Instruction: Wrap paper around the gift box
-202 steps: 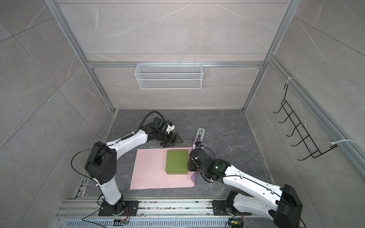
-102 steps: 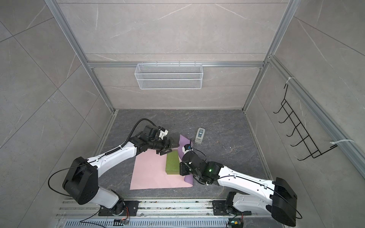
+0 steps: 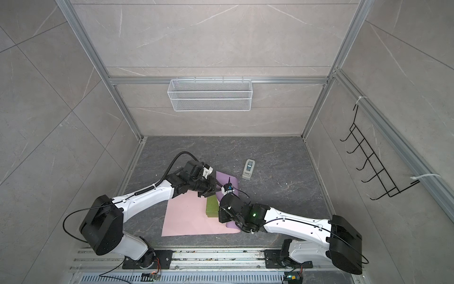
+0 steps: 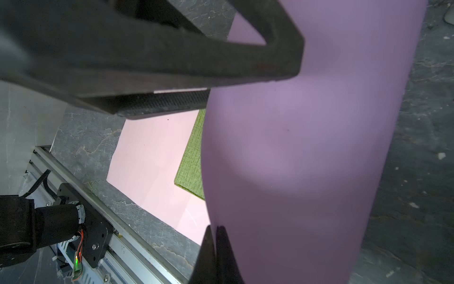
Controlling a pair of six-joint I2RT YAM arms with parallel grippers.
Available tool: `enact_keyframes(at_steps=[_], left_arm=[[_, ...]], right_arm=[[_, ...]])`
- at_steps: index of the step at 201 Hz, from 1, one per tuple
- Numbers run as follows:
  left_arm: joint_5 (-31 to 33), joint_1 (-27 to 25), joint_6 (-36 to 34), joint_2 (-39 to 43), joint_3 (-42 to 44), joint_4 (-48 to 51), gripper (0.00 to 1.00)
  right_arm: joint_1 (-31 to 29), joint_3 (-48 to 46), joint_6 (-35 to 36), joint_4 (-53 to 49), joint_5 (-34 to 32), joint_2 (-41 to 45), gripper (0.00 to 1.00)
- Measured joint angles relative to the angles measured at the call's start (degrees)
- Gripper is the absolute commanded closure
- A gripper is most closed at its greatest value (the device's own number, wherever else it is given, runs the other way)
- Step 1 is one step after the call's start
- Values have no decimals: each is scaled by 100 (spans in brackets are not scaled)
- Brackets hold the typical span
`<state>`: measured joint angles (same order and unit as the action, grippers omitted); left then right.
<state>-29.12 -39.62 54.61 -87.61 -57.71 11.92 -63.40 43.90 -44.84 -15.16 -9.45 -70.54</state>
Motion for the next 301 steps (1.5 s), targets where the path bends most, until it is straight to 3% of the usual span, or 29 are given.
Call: enact_keyframes(at_steps=[66,85,119,131,168,218,269,301], left_arm=[[221,-4,-87,-101,0,122,93],[280,-4,-160,-101,0,175,100],[328,9,-361,-101,0,201,100],[313,15,-481,-101,0,205,100],[168,125,-824,-94,20,219,100],[-155,428,-1178,-11,269,275,100],[-376,745,-1495,208,398,402,100],[-455,863,-1644,236,411,496,100]], right_arm=[[-79,4,-109,105,-118,-153,99],[-79,4,-101,127,-144,-153,85],[-83,26,24,111,-138,-57,55],[-83,44,146,39,-79,87,38],[-2,363,710,-409,170,623,24],[1342,455,977,-723,992,1010,5],[2319,455,970,-872,1716,107,2],[2583,461,953,-815,2024,-463,2]])
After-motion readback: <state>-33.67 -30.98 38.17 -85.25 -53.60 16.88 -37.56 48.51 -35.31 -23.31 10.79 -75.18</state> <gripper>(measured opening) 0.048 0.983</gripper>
